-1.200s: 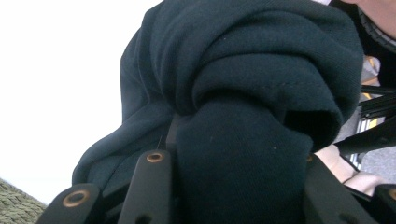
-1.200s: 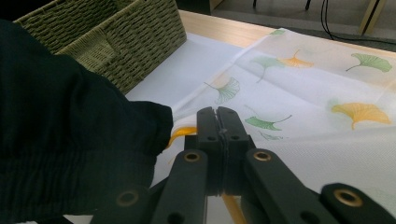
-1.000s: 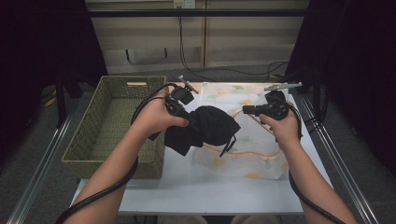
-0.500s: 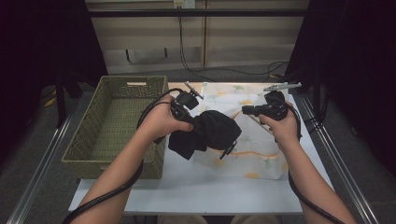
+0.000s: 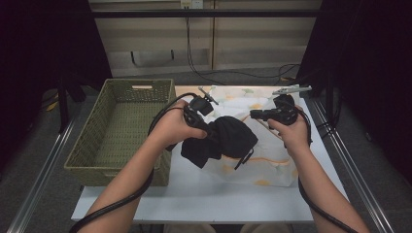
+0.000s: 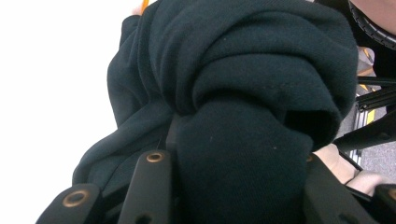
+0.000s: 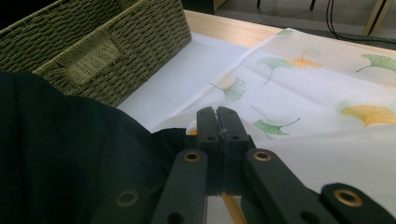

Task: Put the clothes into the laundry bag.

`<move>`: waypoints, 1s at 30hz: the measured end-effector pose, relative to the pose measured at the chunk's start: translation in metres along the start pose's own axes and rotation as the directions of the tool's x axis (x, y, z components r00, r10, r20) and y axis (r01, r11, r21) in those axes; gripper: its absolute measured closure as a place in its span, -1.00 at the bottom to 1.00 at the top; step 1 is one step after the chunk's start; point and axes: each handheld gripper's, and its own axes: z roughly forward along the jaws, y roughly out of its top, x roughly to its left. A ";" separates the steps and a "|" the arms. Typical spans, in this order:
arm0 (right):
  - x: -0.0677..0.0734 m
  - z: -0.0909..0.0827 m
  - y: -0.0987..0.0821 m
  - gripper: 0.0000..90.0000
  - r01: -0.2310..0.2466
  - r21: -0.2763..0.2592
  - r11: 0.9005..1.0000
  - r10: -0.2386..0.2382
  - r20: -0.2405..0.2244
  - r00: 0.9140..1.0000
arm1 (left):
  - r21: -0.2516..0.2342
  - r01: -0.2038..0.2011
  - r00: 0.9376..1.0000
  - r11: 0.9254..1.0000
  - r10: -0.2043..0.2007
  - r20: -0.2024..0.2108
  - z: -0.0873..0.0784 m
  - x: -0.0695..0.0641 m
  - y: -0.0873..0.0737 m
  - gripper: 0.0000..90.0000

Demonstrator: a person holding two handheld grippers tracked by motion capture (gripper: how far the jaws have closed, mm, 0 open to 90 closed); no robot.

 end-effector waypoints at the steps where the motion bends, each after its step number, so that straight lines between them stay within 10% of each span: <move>1: 0.000 0.000 0.000 0.99 -0.003 0.003 1.000 0.003 -0.001 1.000 | -0.011 0.005 1.000 1.000 -0.005 -0.002 0.003 0.000 -0.001 0.47; 30: 0.000 -0.001 0.002 0.99 -0.013 -0.004 1.000 0.013 -0.004 1.000 | -0.032 -0.002 0.998 1.000 0.004 0.070 0.027 -0.007 -0.004 0.47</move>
